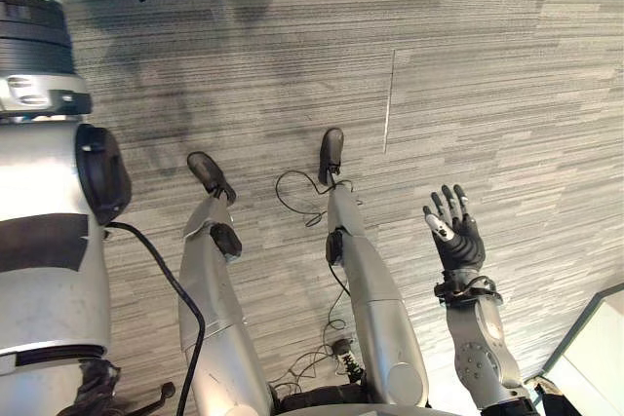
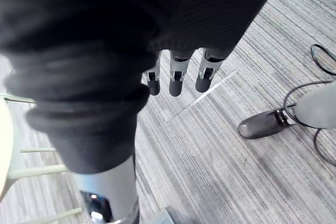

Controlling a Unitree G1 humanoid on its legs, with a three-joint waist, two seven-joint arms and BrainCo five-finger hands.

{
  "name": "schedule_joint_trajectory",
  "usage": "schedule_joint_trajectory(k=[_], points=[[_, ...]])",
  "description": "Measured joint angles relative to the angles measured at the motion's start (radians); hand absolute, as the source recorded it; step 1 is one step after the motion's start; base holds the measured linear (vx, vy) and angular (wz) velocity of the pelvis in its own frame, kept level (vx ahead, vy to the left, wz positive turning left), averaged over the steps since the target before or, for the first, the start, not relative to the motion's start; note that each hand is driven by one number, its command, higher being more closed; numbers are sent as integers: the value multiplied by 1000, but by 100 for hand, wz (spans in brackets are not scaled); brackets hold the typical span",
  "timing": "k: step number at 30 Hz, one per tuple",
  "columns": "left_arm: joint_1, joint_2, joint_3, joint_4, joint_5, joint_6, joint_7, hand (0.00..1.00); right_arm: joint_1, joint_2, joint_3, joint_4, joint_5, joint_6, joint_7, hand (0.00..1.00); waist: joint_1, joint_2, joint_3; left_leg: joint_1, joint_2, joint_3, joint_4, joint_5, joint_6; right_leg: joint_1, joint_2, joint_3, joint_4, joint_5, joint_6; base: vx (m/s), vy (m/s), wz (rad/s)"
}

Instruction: Pick up the laundry basket with both hands and put the clothes into the washing machine.

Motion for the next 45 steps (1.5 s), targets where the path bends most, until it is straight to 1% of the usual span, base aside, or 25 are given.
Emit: schedule_joint_trajectory(k=[1, 2, 4, 5, 7, 9, 10, 11, 12, 14, 16, 18, 19, 20, 22, 23, 27, 28, 32, 34, 38, 40, 42, 44, 45], points=[[12, 17, 0, 1, 168, 45, -19, 0, 3, -2, -12, -1, 8, -5, 26, 0, 4, 0, 0, 0, 5, 2, 3, 0, 0, 0, 3, 3, 0, 1, 2, -43, -30, -10], [20, 23, 1, 1, 248, 64, -30, 0, 6, -4, -16, -3, 13, -5, 43, 0, 5, 0, 0, 0, 6, 2, 3, 0, 0, 0, 4, 4, 0, 1, 2, -54, -39, -5], [68, 36, 1, 1, 510, 110, -80, 0, 36, -23, -20, -28, 31, -5, 99, 0, 7, 0, 0, 1, 9, 4, 6, 0, 0, 0, 6, 19, -4, 1, 2, -55, -37, -4], [80, 37, -1, 1, 560, 120, -103, 0, 45, -28, -21, -36, 41, -4, 113, 0, 7, 0, 0, 1, 11, 6, 8, 0, 0, 0, 7, 26, -6, 1, 2, -52, -35, -8], [86, 50, -44, 35, 692, 146, -201, 0, 73, -40, -23, -36, 59, 9, 151, 0, 8, -1, -1, -1, 27, 9, 10, -7, 3, 3, 19, 47, -17, 6, 6, -53, -44, -16], [89, 67, -95, 39, 783, 148, -252, 0, 85, -41, -19, -24, 60, 28, 169, 0, 7, -1, 0, -2, 49, 6, 3, -3, -1, 0, 36, 58, -21, 17, 23, -49, -60, -25], [92, 71, -129, 36, 870, 141, -263, 0, 95, -42, -17, -17, 60, 34, 176, 0, 9, 1, -1, -2, 63, 3, -6, 7, -11, -12, 48, 55, 3, -9, 0, -43, -73, -17], [101, 74, -140, 32, 900, 134, -263, 0, 99, -42, -16, -15, 60, 37, 183, 0, 8, 1, -1, -2, 68, 3, -8, 12, -18, -26, 50, 51, 39, -48, -37, -34, -92, -6], [122, 89, -168, 28, 971, 122, -264, 0, 101, -43, -16, -16, 60, 37, 193, 0, 8, 0, -2, -3, 77, -6, -2, 23, -37, -41, 66, 47, 69, -74, -56, -23, -117, -9], [146, 132, -237, 28, 1070, 123, -265, 0, 102, -70, -11, -23, 60, 22, 200, 0, 7, 1, -2, -3, 86, -6, -20, 43, -66, -45, 78, 47, 52, -73, -58, -18, -130, -14], [142, 164, -325, -4, 1118, 122, -256, 0, 111, -89, -11, -19, 61, 22, 199, 0, 4, 1, -2, -1, 88, -5, -28, 45, -70, -47, 81, 44, 49, -73, -58, -16, -75, -1], [138, 234, -416, -37, 1153, 97, -256, 0, 114, -99, -12, -21, 65, 17, 199, 0, 8, 2, -1, 0, 87, -5, -30, 46, -71, -44, 80, 37, 49, -73, -58, -7, -55, 8], [141, 269, -473, -65, 1172, 68, -256, 0, 114, -99, -17, -23, 67, 10, 200, 0, 12, 2, -1, 0, 83, -5, -30, 47, -71, -42, 76, 29, 49, -73, -58, 4, -29, 16], [150, 276, -491, -85, 1202, 36, -253, 0, 114, -101, -20, -22, 77, -2, 208, 0, 20, 2, -1, 1, 76, -5, -30, 47, -71, -38, 70, 24, 49, -73, -58, 6, -15, 18], [166, 273, -501, -95, 1229, 9, -233, 0, 114, -102, -20, -19, 96, -16, 214, 0, 28, 2, -1, 2, 66, -6, -30, 46, -70, -33, 60, 19, 49, -73, -58, 8, 1, 20], [184, 270, -492, -97, 1245, 19, -212, 0, 114, -102, -20, -21, 96, -24, 214, 0, 30, 3, -1, 3, 57, -7, -30, 46, -70, -31, 51, 16, 49, -73, -58, 4, 7, 17], [271, 222, -325, -87, 1263, 82, -191, 0, 114, -86, -18, -20, 95, -28, 210, 0, 32, 5, -2, 4, 46, -6, -28, 41, -62, -30, 42, 22, 49, -73, -57, -1, 2, 2], [300, 218, -287, -84, 1263, 87, -191, 0, 114, -76, -19, -19, 95, -28, 208, 0, 32, 7, -3, 5, 44, -6, -28, 41, -62, -30, 40, 24, 49, -72, -57, 0, 0, 0], [455, 203, -139, -77, 1262, 80, -193, 0, 114, -52, -18, -19, 87, -27, 207, 0, 29, 16, -7, 31, 45, -4, -29, 41, -61, -10, 41, 30, 49, -70, -54, -19, -18, -3], [558, 178, -53, -63, 1262, 76, -196, 0, 114, -51, -22, -21, 86, -28, 207, 0, 32, 30, -15, 40, 50, -5, -28, 40, -61, -1, 45, 30, 50, -71, -53, -30, -38, -4], [717, 154, 104, -42, 1260, 78, -196, 0, 114, -28, -22, -20, 84, -27, 202, 0, 55, 35, -16, 56, 59, 3, -25, 42, -60, 4, 52, 34, 59, -74, -51, -28, -45, -7], [809, 89, 178, -44, 1261, 81, -185, 0, 114, -13, -23, -16, 58, -28, 187, 0, 74, 41, -18, 87, 57, 11, -32, 43, -60, 21, 50, 37, 81, -88, -57, -12, -36, 5], [909, 8, 217, -51, 1262, 85, -166, 0, 113, 14, -22, 6, 11, -39, 175, 0, 83, 56, -25, 127, 46, 8, -50, 50, -56, 33, 38, 23, 139, -129, -63, 0, -25, 31], [1041, -117, 254, -101, 1262, 106, -111, 0, 99, 44, -22, 65, -33, -50, 137, 0, 99, 63, -29, 187, 13, 4, -86, 64, -54, 46, 6, 8, 233, -189, -65, 11, -6, 47], [1070, -149, 263, -114, 1261, 108, -102, 0, 93, 49, -22, 81, -34, -52, 131, 0, 101, 68, -32, 198, 6, -3, -90, 65, -52, 50, -1, 1, 254, -203, -64, 19, 14, 50]])
